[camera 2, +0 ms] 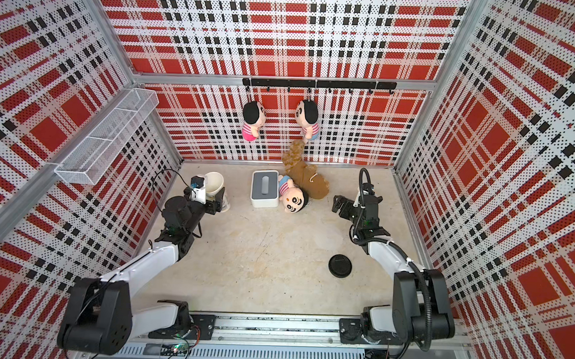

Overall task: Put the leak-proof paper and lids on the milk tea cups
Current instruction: Pick up the cup at the center of the board, then place the cup at the center of the board.

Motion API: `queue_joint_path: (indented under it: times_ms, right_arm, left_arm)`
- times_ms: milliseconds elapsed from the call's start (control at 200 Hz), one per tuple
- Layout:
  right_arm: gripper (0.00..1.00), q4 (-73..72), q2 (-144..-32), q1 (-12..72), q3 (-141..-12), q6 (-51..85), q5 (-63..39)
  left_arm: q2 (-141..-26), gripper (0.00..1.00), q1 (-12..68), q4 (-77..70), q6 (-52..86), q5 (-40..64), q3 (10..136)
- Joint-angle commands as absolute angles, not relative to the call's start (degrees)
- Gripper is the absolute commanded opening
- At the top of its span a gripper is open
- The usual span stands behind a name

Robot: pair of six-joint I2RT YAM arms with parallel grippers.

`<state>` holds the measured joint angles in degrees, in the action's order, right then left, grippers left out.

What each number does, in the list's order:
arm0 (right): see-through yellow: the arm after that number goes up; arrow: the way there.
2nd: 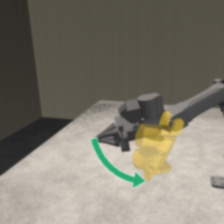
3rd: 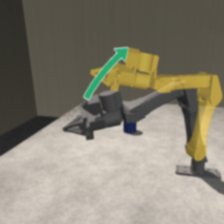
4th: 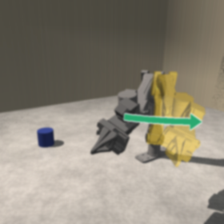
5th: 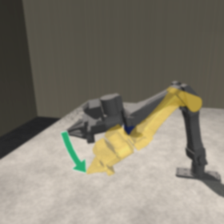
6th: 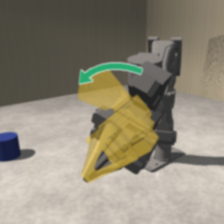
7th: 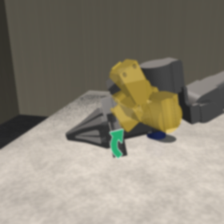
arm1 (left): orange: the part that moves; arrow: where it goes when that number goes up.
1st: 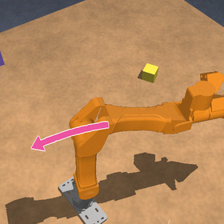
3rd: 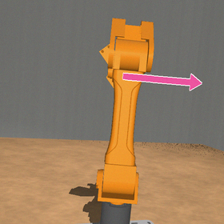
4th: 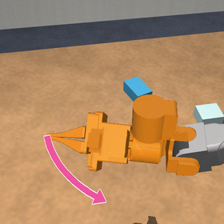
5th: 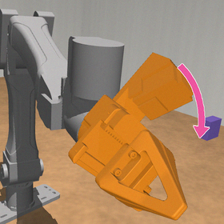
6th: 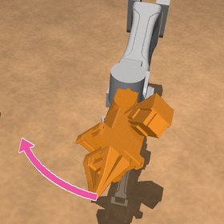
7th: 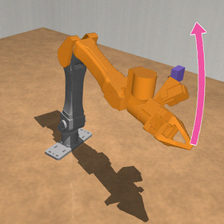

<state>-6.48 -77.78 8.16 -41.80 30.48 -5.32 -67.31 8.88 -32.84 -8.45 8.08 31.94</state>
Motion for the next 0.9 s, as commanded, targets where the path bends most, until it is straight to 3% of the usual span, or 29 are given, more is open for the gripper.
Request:
queue_joint_path:
  times_ms: [0, 100, 120, 341, 731, 817, 862, 897]
  right_arm:
    - [1.00, 12.4, -80.3, 9.9, -43.5, 30.3, -3.3]
    - [0.98, 14.6, -84.1, 10.1, -45.2, 30.0, -3.0]
    - [0.92, 18.7, -85.0, 10.1, -46.1, 29.0, -2.3]
    - [0.76, 22.6, -90.7, 10.4, -49.5, 28.6, -2.2]
    - [0.70, 27.7, -95.4, 14.0, -53.0, 31.3, 2.8]
    - [0.68, 26.7, -95.9, 14.0, -52.3, 31.3, 2.0]
    - [0.67, 26.6, -96.3, 14.0, -52.3, 31.3, 1.9]
    - [0.65, 26.4, -96.5, 14.0, -52.3, 31.3, 2.1]
  left_arm:
    - [-63.6, 0.84, 17.9, -32.3, -7.3, 13.0, 29.3]
    - [-63.9, 0.85, 27.9, -32.4, -7.7, 11.1, 29.3]
    - [-64.5, 0.85, 29.7, -32.6, -7.8, 10.7, 29.5]
    - [-74.6, 0.86, 44.0, -33.9, -9.6, 4.2, 32.1]
    - [-83.2, 0.90, 48.4, -42.9, -6.6, 2.9, 31.0]
    - [-83.3, 0.93, 48.3, -43.8, -6.1, 2.9, 30.4]
    - [-83.4, 1.00, 48.4, -43.9, -5.8, 3.2, 30.2]
    - [-83.4, 0.99, 48.4, -44.0, -5.7, 3.4, 30.2]
